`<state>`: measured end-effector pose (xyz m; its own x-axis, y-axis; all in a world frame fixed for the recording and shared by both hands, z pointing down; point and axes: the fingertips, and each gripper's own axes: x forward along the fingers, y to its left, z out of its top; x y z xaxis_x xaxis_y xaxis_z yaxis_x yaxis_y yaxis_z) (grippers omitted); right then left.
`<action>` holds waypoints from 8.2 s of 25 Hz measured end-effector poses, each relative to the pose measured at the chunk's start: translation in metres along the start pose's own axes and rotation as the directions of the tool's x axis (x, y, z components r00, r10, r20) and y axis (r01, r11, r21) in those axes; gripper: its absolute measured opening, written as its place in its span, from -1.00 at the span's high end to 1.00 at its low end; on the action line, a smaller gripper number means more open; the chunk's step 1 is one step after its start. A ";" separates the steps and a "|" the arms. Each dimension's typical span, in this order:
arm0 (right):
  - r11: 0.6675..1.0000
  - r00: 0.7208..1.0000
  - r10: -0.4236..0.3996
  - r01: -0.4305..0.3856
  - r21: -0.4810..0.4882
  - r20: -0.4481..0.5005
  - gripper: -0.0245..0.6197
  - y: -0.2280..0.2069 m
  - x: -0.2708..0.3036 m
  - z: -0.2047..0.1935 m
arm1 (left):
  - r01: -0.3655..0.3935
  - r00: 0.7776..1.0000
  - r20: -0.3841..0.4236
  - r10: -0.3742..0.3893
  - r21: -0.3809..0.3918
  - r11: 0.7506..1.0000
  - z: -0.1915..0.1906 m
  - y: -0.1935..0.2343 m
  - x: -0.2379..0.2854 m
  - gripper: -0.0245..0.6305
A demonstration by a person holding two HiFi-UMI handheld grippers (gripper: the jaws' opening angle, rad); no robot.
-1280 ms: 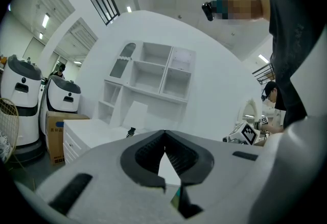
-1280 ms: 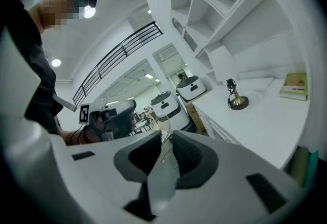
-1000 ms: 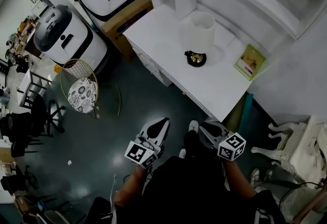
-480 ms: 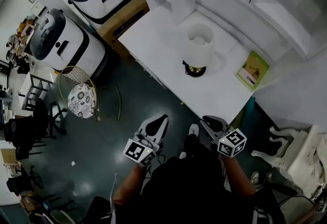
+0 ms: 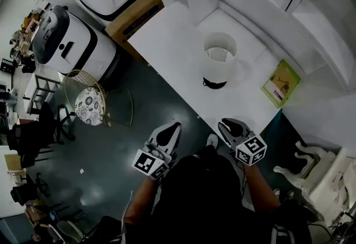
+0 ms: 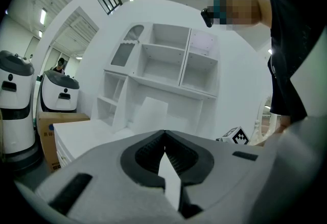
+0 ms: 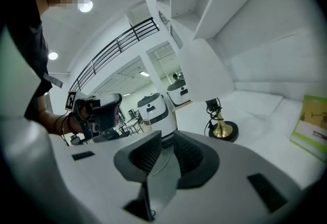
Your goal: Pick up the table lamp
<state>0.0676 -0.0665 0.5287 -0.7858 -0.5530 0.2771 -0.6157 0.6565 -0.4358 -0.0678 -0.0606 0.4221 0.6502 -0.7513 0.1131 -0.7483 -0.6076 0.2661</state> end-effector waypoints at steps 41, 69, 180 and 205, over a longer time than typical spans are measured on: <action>0.925 0.959 -0.276 0.282 -0.254 0.059 0.67 -0.176 0.151 -0.019 | 0.010 0.996 -0.088 -0.011 -0.014 1.000 -0.099 0.096 0.064 0.87; 0.927 0.955 -0.284 0.295 -0.230 0.080 0.36 -0.191 0.173 -0.012 | 0.024 0.993 -0.111 -0.027 -0.033 0.999 -0.102 0.096 0.078 0.87; 0.895 0.950 -0.310 0.305 -0.325 0.036 0.46 -0.083 0.056 0.096 | 0.018 0.997 -0.078 -0.010 0.109 0.994 -0.050 0.084 0.061 0.87; 0.911 0.964 -0.265 0.245 -0.331 -0.016 0.46 -0.050 0.046 0.070 | 0.005 0.998 -0.061 -0.002 0.050 0.999 -0.047 0.097 0.051 0.87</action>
<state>0.0660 -0.1607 0.5034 -0.5957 -0.6986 0.3964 -0.7729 0.6328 -0.0462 -0.1016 -0.1456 0.4985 0.6582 -0.7331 0.1712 -0.7510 -0.6232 0.2182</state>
